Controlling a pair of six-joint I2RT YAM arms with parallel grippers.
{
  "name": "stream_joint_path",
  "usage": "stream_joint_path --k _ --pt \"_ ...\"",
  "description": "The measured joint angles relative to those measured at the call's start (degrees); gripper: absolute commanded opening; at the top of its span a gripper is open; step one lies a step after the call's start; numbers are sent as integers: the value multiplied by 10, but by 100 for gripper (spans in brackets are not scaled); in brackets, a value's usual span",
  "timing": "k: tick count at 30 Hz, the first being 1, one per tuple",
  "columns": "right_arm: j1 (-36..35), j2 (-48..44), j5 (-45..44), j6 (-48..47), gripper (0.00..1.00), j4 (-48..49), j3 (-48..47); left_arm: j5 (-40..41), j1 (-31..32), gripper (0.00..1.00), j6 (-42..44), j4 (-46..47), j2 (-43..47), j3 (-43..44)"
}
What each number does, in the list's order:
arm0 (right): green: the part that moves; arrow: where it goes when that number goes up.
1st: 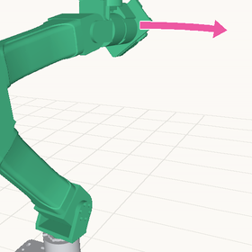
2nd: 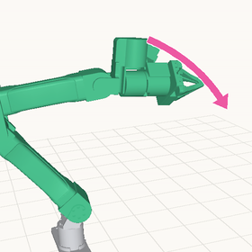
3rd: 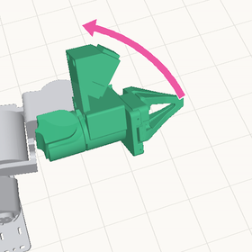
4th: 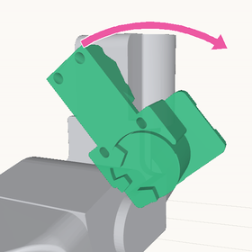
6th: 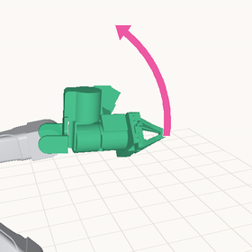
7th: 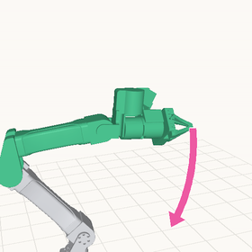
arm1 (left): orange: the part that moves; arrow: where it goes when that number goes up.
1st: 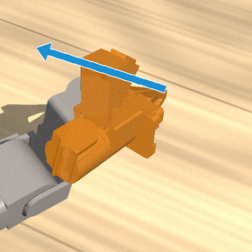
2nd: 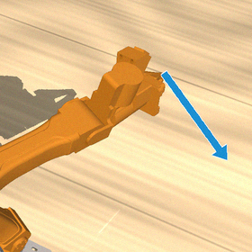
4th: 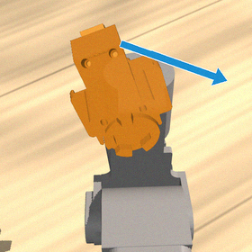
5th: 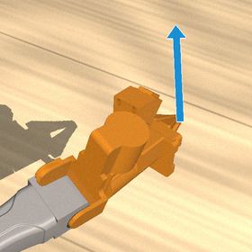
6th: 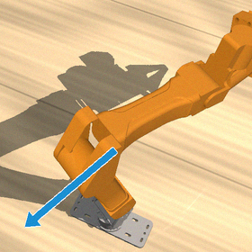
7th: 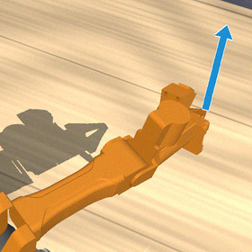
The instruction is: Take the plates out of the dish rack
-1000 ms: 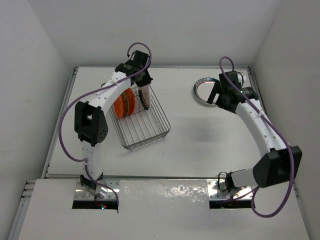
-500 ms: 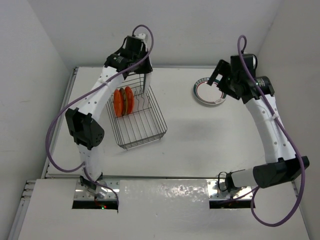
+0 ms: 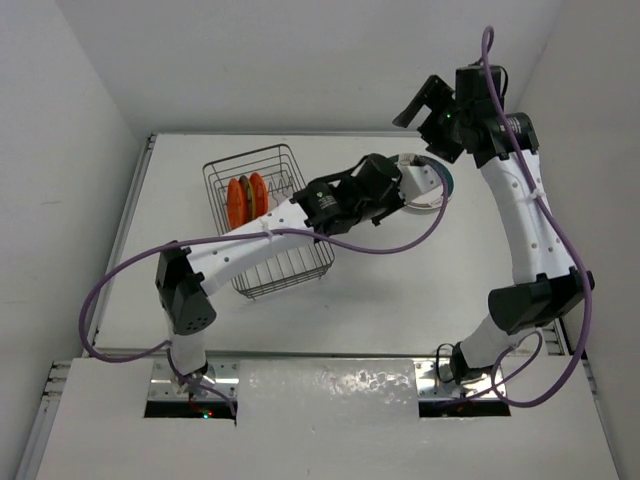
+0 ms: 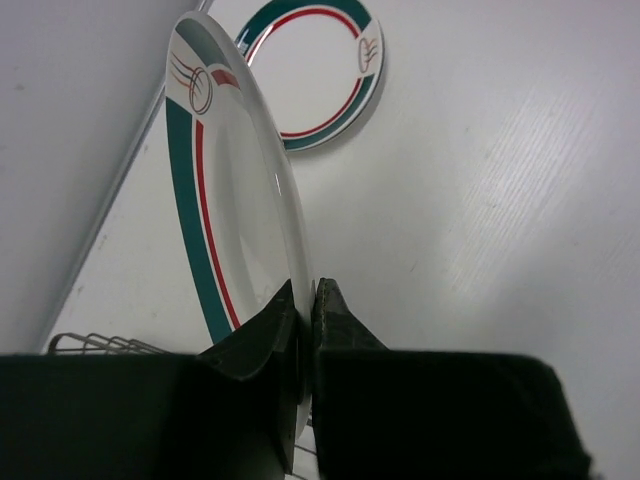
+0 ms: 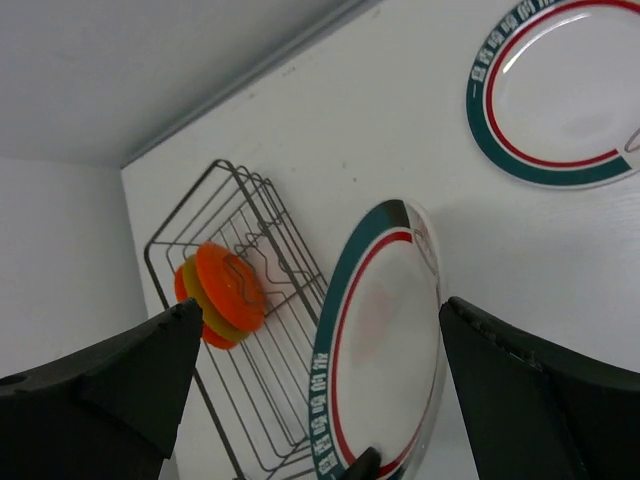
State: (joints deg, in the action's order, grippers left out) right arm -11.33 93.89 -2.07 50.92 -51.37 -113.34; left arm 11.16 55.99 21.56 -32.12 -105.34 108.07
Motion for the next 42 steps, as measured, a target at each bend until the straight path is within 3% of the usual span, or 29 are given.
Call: stream_joint_path --k 4,8,12,13,14,15,16,17,18,22,25,29,33,37,38,42 --pt "0 -1 7 -5 98 -15 61 54 15 0 47 19 -4 -19" --pt "0 -7 7 -14 90 -24 114 93 15 0 71 47 -7 -19" --pt "0 -29 31 -9 54 12 173 103 15 0 80 69 -7 -20" --pt "1 -39 47 -2 20 40 198 101 15 3 79 70 -7 -21" --pt "3 -47 67 12 4 67 220 90 15 20 81 70 -7 -23" --pt "3 -49 82 19 0 91 230 83 16 31 78 70 -7 -28" --pt "3 -49 91 34 0 98 238 76 20 64 74 73 -8 -34" --pt "5 -49 97 35 0 104 244 76 22 87 74 78 -8 -38" --pt "8 -49 97 40 0 114 253 75 23 100 69 84 -7 -41" --pt "41 -61 67 66 0 177 327 87 12 100 18 110 9 -71" --pt "76 -97 2 103 0 266 453 75 -22 100 -78 106 44 -111" --pt "106 -113 -102 140 0 360 585 27 -153 100 -243 96 142 -209" --pt "116 -89 -160 177 0 466 651 33 -288 100 -325 67 224 -258" --pt "131 -20 -169 198 0 563 652 33 -297 100 -343 48 271 -258" --pt "134 -3 -170 200 4 579 646 30 -297 100 -345 44 279 -258" --pt "140 71 -159 215 36 622 609 16 -318 100 -366 30 289 -262"
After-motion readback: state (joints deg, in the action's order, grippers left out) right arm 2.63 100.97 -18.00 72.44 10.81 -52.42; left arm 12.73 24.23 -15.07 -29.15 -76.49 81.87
